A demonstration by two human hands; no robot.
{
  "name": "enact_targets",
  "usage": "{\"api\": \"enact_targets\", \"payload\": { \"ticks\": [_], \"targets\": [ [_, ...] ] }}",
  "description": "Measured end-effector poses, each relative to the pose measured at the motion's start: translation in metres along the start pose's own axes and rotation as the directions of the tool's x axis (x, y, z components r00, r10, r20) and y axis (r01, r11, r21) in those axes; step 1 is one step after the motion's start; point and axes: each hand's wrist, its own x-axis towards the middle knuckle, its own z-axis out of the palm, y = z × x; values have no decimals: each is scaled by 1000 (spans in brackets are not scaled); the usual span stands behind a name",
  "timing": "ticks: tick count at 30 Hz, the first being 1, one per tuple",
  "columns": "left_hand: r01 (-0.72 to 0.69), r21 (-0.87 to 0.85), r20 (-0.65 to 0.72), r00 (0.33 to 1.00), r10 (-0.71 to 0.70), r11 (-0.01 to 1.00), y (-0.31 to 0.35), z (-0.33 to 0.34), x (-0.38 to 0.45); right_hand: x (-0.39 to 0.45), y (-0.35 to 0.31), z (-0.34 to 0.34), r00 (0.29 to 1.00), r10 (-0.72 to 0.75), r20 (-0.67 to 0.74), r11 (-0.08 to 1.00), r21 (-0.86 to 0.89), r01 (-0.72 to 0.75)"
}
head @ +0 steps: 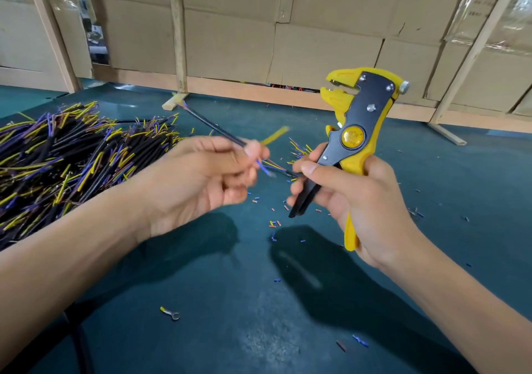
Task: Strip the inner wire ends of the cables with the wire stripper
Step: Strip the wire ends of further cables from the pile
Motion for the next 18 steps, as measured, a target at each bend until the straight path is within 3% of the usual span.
{"api": "enact_targets", "payload": {
  "ticks": [2,5,9,12,18],
  "targets": [
    [-103,-134,-100,991,90,986,4,-2,2,-2,-1,5,992,86,92,989,116,-96],
    [-225,-268,-229,959,165,937,5,-1,3,-8,0,9,933,196,303,959,138,-247],
    [-337,-277,-302,920,251,900,5,5,2,-14,4,16,809,279,518,913,118,-391],
    [-388,-234,-340,892,299,891,6,8,1,-16,7,19,771,263,580,890,162,-425],
    [-463,-142,-364,846,389,875,6,15,-3,-16,9,18,785,209,583,889,221,-400]
  ]
}}
